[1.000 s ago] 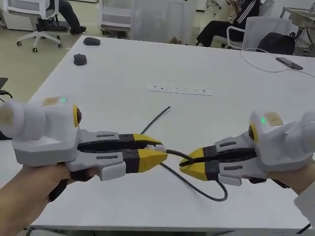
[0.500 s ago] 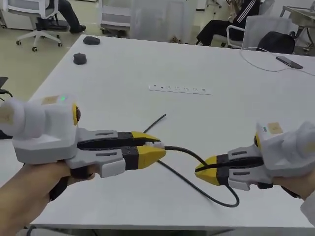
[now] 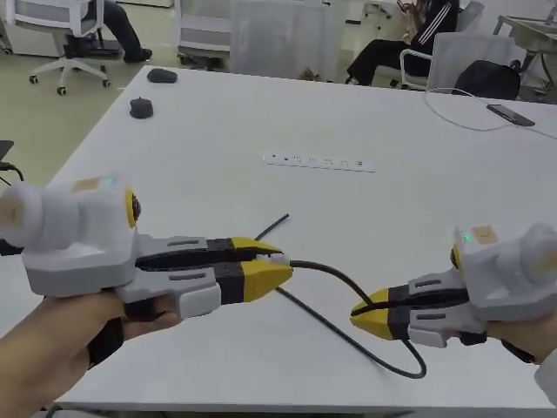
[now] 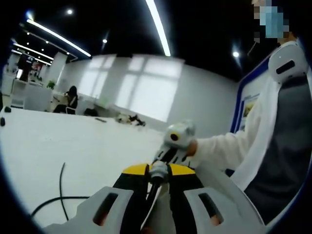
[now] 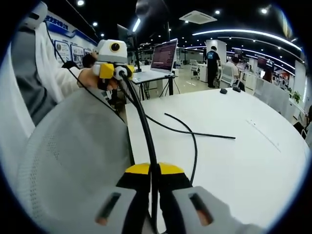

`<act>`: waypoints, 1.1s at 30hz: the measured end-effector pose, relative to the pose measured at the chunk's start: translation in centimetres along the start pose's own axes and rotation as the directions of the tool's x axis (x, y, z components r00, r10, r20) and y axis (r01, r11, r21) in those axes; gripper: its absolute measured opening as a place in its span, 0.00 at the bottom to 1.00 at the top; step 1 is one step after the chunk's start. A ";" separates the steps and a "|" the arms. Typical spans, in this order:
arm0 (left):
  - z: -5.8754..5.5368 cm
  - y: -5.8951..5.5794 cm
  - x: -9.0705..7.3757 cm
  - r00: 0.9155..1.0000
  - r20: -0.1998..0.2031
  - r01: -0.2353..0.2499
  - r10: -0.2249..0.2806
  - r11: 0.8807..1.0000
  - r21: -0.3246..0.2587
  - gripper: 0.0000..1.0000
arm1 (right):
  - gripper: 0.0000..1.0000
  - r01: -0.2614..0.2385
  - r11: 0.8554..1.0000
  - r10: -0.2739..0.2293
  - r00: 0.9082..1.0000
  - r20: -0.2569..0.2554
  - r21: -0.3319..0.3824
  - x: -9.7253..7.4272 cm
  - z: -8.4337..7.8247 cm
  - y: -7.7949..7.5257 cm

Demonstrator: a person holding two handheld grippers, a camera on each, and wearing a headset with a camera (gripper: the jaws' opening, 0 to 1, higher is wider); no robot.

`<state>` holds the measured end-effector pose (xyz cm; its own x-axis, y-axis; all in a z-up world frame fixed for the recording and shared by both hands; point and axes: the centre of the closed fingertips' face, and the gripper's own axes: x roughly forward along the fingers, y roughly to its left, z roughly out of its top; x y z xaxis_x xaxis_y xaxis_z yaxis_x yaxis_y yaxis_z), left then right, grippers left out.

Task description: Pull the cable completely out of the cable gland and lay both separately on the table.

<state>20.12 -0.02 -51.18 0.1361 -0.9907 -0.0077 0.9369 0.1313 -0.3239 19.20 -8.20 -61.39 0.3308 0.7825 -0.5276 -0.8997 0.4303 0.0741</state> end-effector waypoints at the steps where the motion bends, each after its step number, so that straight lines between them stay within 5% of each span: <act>1: 0.0 0.0 0.0 1.000 -0.001 -0.001 0.001 1.000 -0.001 0.16 | 0.03 -0.004 1.000 0.004 1.000 0.015 0.000 -0.2 0.5 0.2; 9: -0.9 -0.4 0.5 0.999 -0.048 0.015 -0.014 0.999 0.036 0.16 | 0.16 -0.038 0.994 0.047 0.995 0.089 -0.099 -0.3 4.8 1.7; 16: -1.3 -0.1 0.4 0.997 -0.072 -0.002 0.006 0.999 0.046 0.16 | 0.17 -0.085 0.975 0.123 0.975 0.184 -0.204 -0.1 10.0 4.4; 25: -1.6 0.0 0.3 0.996 -0.085 -0.005 0.009 0.999 0.047 0.16 | 0.01 -0.080 0.971 0.124 0.974 0.187 -0.226 0.6 10.6 4.6; 33: -1.6 -0.3 0.4 0.996 -0.091 0.002 0.003 0.998 0.060 0.16 | 0.01 -0.087 0.975 0.125 0.975 0.181 -0.205 0.6 10.1 4.6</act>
<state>19.40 -0.46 -52.66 0.1094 -0.9894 -0.0952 0.9548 0.1312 -0.2666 18.18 -1.18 -52.80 0.2614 0.8987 -0.3521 -0.9643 0.2590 -0.0550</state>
